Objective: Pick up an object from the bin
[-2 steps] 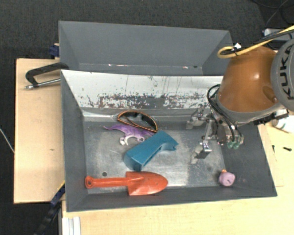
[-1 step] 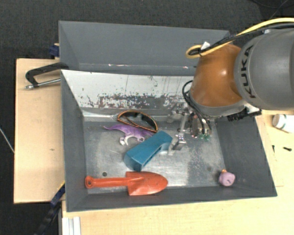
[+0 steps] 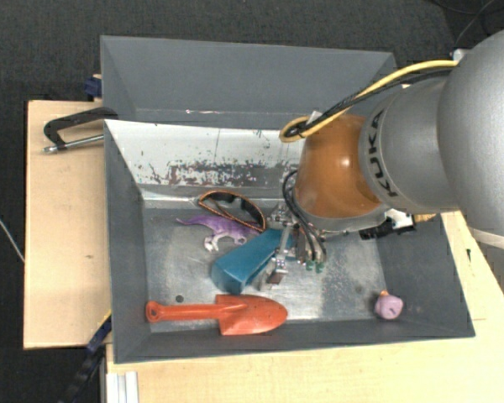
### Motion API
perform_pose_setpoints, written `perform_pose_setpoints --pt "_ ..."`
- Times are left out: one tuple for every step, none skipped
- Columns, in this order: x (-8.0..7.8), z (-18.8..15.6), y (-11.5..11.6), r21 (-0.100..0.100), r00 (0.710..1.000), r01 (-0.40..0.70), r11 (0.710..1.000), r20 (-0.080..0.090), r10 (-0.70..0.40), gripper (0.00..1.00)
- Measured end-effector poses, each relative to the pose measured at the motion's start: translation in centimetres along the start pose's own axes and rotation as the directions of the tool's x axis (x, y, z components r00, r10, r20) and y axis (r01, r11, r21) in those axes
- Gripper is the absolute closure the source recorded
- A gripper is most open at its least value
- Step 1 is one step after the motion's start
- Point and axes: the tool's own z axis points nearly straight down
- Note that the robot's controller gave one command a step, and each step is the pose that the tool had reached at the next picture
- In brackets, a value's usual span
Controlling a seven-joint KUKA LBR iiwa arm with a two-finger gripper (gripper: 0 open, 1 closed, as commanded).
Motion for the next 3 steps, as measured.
perform_pose_setpoints --pt "0.4 0.2 0.1 0.003 1.0 -0.002 1.0 -0.005 0.002 1.0" --pt "0.4 0.2 0.1 0.003 1.0 -0.002 1.0 -0.005 0.002 1.0" --pt "2.4 -11.4 -0.1 0.004 0.999 0.037 0.999 -0.014 -0.037 1.0"
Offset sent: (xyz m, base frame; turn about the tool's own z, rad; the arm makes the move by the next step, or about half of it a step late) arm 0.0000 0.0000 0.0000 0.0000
